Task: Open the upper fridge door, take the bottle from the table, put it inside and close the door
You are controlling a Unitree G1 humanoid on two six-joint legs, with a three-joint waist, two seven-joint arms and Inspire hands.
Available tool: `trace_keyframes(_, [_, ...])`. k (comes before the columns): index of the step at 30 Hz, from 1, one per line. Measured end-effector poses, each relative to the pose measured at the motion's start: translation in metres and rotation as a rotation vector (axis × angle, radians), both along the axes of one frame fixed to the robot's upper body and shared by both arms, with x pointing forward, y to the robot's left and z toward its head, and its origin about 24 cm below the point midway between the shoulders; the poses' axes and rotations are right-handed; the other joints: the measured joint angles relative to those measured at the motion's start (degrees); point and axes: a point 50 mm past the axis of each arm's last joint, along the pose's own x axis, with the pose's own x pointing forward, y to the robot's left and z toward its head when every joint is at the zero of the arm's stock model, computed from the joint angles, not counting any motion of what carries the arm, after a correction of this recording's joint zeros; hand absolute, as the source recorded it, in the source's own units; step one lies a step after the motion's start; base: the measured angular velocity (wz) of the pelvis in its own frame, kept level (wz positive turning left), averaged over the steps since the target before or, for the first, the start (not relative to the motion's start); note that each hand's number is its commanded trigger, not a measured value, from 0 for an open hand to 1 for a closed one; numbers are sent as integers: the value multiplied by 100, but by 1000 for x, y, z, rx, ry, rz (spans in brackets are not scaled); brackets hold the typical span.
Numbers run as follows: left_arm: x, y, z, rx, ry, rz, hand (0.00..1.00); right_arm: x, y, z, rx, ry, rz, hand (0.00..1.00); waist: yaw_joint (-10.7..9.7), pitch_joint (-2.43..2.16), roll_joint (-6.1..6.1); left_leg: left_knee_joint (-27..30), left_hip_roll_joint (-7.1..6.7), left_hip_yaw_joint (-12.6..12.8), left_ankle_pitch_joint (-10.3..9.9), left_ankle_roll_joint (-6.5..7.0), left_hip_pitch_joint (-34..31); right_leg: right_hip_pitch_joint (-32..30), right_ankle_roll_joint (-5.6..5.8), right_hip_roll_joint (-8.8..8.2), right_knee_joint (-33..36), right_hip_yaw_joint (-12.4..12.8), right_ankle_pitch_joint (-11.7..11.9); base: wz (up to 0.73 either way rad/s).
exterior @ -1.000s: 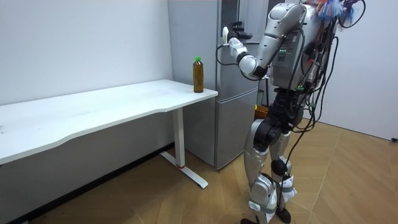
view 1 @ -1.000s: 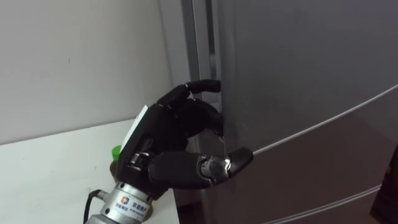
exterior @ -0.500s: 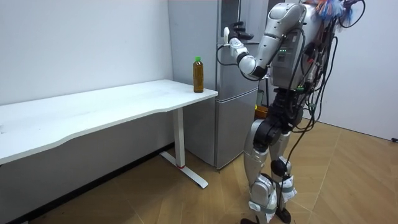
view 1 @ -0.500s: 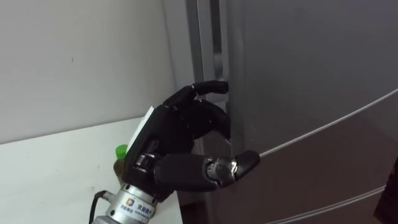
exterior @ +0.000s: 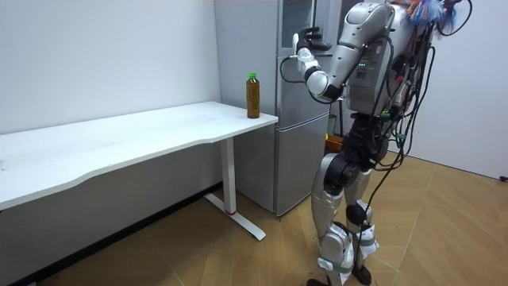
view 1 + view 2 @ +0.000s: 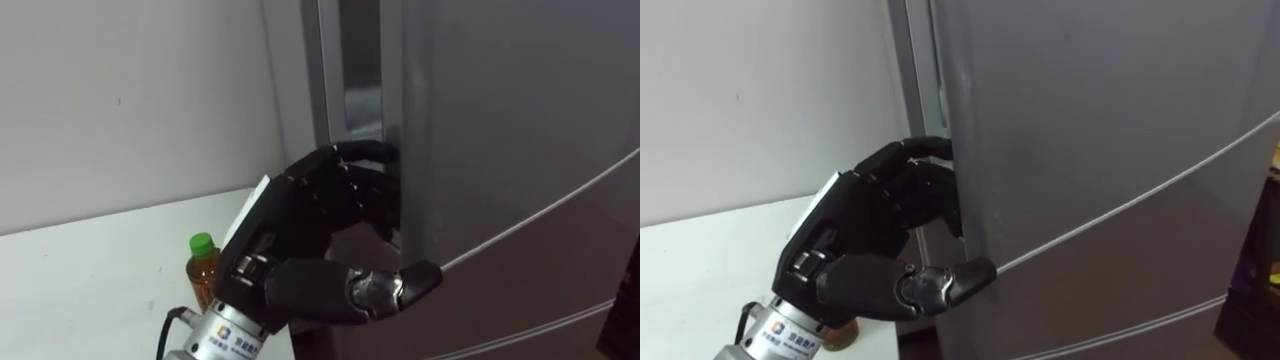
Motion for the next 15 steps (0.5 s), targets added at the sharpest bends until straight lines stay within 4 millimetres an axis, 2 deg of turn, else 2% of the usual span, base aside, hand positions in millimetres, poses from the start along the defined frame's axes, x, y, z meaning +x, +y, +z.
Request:
trace_keyframes(7, [-5,-11,-1,21,-28,-99,0,0,0,0,9,6,2,0,-55,-17,-28,-1,-1,52,-10,17,-2,-2,16,-4,4,33,27,-2])
trace_keyframes(10, [-8,-15,-2,37,-31,-142,0,1,0,0,12,4,3,0,-140,-15,-34,-9,0,68,-9,19,2,-3,16,-1,3,48,43,-2])
trace_keyframes(15, [-14,-30,-5,66,-40,-244,0,2,1,0,18,0,6,0,-172,-13,-40,-29,3,92,-9,19,11,-16,16,6,-3,60,47,-2])
